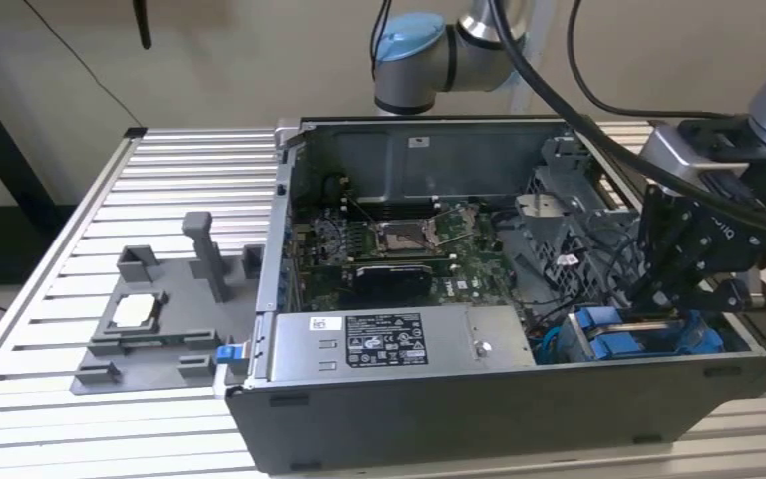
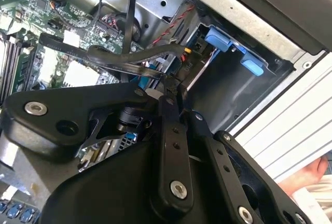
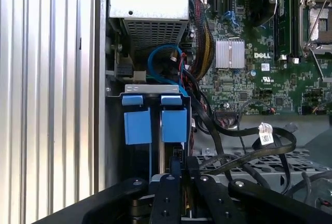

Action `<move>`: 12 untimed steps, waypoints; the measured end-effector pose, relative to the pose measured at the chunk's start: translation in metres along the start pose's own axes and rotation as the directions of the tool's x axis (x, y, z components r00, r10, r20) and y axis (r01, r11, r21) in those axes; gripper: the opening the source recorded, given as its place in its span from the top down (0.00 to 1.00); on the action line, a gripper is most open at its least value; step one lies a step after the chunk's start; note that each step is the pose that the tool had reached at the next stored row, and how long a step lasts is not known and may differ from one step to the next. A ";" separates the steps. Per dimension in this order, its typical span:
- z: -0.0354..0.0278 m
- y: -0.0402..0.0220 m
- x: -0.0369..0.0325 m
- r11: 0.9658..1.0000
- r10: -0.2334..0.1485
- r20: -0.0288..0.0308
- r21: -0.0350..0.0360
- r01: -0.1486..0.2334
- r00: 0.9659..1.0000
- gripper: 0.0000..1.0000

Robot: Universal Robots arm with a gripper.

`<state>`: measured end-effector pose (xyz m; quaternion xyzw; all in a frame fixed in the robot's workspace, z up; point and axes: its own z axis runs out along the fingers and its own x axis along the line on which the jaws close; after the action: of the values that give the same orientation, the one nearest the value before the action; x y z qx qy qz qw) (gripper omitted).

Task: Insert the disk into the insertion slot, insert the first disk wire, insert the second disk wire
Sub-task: 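Insert the second disk wire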

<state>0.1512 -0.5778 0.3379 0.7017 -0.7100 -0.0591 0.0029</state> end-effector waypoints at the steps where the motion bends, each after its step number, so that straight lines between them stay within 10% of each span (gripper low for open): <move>1: 0.0003 0.0000 0.0001 1.000 0.000 0.000 0.000 0.000 1.000 0.84; 12: 0.0030 -0.0002 0.0006 1.000 0.000 -0.001 0.000 0.000 1.000 0.84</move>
<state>0.1512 -0.5782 0.3349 0.7017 -0.7100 -0.0589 0.0031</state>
